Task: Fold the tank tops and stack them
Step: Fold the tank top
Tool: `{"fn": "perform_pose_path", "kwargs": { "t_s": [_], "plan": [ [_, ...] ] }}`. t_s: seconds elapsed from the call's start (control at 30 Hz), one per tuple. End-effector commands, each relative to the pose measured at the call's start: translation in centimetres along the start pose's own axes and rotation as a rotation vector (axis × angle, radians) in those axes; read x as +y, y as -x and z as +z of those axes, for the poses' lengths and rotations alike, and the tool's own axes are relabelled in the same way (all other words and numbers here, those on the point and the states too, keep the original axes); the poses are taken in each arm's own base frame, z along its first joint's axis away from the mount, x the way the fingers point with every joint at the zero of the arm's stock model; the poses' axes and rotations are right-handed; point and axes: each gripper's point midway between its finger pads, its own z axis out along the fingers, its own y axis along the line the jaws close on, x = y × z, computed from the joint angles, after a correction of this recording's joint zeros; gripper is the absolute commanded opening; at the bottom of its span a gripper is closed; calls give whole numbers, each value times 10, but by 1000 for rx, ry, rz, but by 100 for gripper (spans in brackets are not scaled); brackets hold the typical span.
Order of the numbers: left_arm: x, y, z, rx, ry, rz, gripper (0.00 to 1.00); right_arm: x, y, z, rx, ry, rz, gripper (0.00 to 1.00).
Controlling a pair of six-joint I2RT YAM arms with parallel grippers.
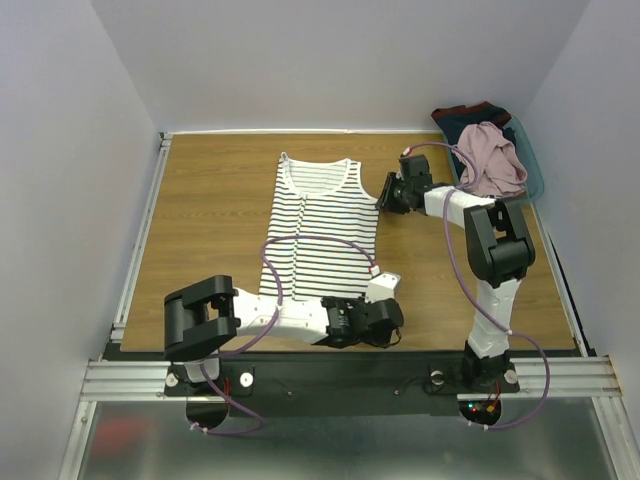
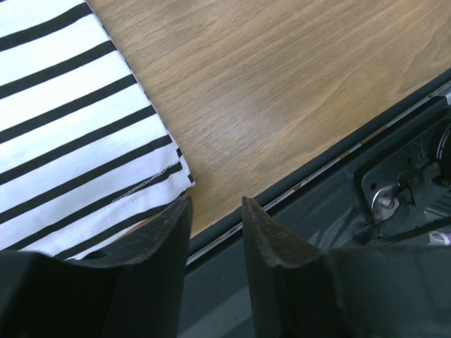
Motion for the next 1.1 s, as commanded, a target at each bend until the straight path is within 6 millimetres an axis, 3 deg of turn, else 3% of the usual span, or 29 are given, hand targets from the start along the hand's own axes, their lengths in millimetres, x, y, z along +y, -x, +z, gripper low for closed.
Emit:
{"fn": "perform_pose_path", "kwargs": {
  "t_s": [0.0, 0.27, 0.67, 0.87, 1.07],
  "plan": [
    [-2, 11, 0, -27, 41, 33, 47, 13, 17, 8, -49, 33, -13, 35],
    [5, 9, 0, -27, 115, 69, 52, 11, 12, 14, -35, 29, -11, 35],
    [7, 2, 19, -12, 159, 116, 52, 11, 11, 17, -32, 29, -17, 32],
    [10, 0, 23, -8, 174, 125, 33, 10, 10, 21, -28, 25, -16, 23],
    [11, 0, 23, -8, 182, 134, 0, 8, 11, 22, -35, 13, -2, 11]
  ]
}}
